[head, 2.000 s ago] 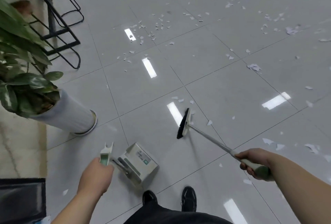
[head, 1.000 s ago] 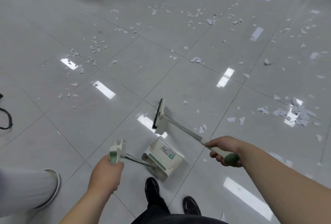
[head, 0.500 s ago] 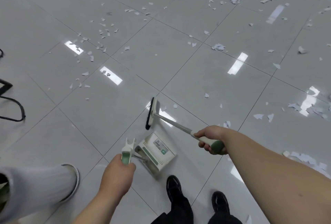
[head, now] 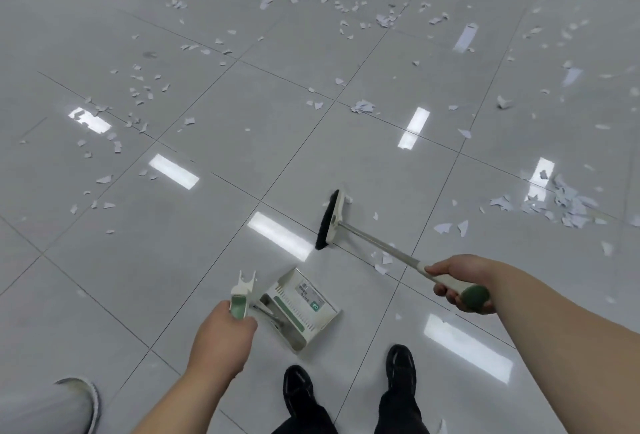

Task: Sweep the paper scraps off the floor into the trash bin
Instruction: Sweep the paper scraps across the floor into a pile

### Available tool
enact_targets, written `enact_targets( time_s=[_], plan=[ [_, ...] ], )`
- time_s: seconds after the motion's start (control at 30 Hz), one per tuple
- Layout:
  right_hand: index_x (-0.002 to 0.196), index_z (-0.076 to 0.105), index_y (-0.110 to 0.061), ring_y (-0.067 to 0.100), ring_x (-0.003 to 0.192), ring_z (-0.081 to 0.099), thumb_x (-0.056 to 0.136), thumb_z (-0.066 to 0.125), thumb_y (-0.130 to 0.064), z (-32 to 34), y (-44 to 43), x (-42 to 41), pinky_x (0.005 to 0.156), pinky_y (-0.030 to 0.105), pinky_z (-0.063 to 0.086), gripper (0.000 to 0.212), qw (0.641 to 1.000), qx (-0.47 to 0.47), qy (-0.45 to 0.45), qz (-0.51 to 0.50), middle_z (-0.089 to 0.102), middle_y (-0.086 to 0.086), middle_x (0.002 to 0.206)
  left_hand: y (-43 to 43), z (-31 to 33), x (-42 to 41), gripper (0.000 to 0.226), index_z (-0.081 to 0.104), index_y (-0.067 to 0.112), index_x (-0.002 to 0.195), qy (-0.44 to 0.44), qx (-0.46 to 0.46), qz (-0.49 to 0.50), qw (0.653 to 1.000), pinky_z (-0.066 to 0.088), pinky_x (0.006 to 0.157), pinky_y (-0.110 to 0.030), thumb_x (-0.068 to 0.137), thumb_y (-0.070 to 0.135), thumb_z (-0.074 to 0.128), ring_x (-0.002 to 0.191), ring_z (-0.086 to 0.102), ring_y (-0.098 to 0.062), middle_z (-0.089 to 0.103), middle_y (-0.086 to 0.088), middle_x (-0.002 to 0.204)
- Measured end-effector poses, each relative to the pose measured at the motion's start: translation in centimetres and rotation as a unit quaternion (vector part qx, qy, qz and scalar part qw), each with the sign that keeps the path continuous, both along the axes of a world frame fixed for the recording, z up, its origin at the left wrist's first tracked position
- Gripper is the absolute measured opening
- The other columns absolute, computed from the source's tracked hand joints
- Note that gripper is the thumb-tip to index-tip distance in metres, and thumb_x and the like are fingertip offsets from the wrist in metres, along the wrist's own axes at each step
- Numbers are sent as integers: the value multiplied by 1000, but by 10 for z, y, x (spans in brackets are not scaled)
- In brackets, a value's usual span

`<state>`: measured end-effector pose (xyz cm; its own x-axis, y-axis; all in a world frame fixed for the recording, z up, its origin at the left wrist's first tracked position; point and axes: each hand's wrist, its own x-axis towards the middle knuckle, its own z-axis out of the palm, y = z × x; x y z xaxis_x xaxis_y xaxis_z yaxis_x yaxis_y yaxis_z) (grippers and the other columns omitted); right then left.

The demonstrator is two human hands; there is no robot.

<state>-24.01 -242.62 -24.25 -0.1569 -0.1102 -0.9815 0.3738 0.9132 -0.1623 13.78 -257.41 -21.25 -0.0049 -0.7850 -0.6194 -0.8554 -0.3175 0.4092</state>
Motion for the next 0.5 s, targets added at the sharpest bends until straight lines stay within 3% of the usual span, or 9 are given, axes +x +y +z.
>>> enact_targets(
  time_s=[0.5],
  plan=[
    [116, 61, -4, 15, 46, 50, 87, 76, -27, 48, 188, -179, 42, 24, 46, 40, 991, 33, 71, -111, 65, 12, 73, 71, 9, -181, 5, 55, 13, 85, 29, -25, -86, 996, 41, 49, -26, 86, 13, 51, 49, 49, -27, 55, -8, 66]
  ],
)
